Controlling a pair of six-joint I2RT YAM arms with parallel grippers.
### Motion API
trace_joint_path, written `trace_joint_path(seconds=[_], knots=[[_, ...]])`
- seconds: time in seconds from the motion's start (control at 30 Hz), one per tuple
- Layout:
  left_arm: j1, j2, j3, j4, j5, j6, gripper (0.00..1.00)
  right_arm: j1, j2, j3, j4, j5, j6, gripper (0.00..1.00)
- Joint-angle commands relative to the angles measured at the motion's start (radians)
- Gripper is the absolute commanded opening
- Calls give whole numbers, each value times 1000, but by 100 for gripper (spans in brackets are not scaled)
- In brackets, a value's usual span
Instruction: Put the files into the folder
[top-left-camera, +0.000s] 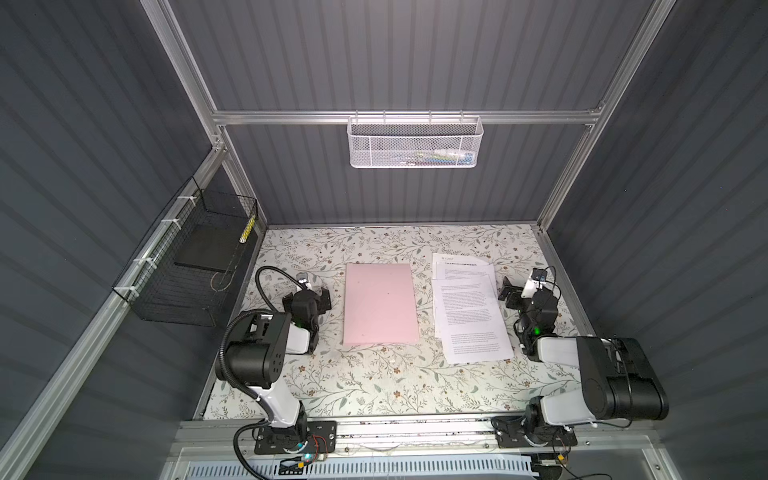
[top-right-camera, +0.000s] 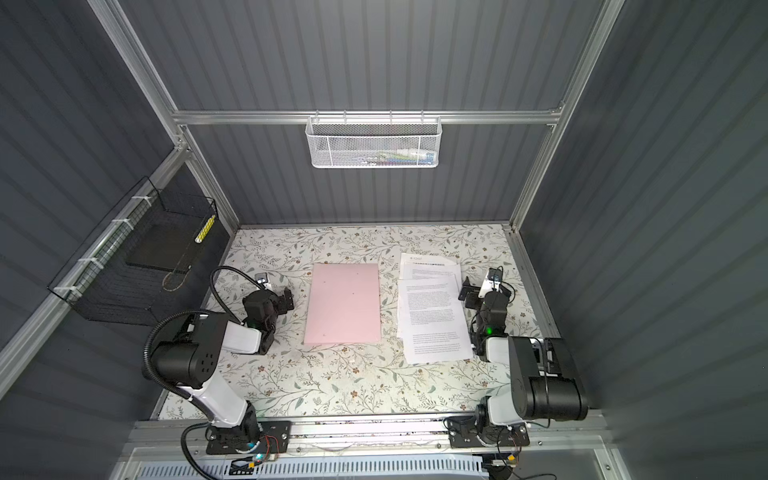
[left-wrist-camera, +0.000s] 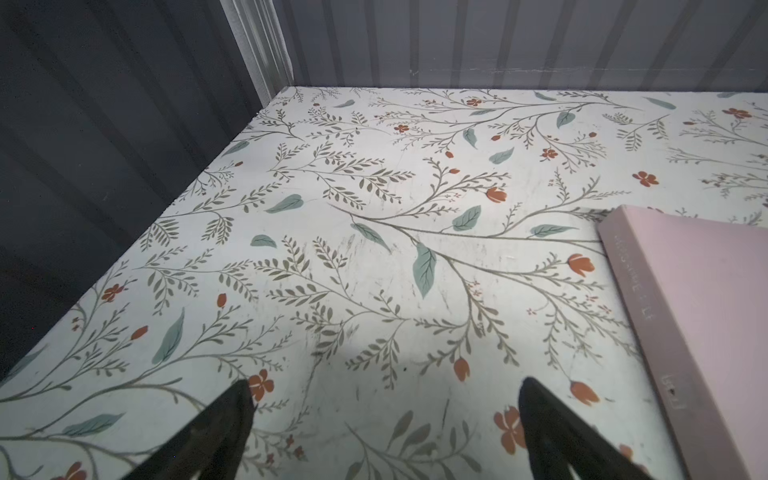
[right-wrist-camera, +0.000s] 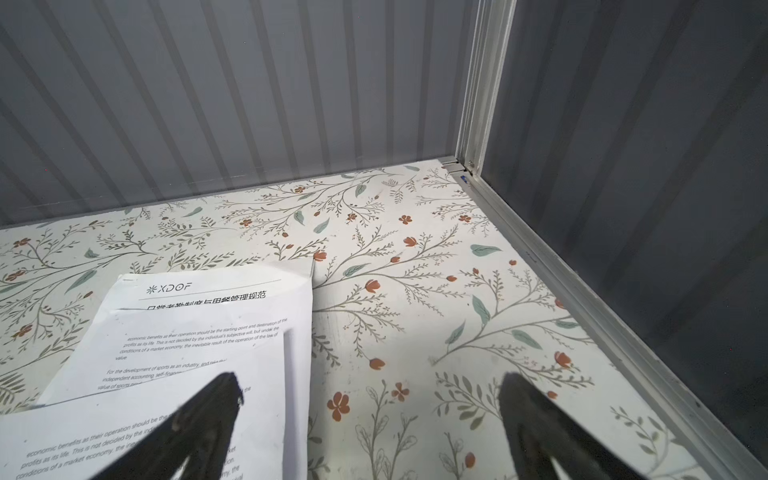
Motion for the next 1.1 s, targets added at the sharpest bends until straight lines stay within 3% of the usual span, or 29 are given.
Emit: trace_joint_path(seconds=[0.0, 1.07], knots=[[6, 7, 15, -2, 7, 18, 100, 3, 3, -7, -11, -6, 1, 99], [6, 7, 15, -4, 9, 18, 100, -2, 5, 1, -25, -18, 6, 99]])
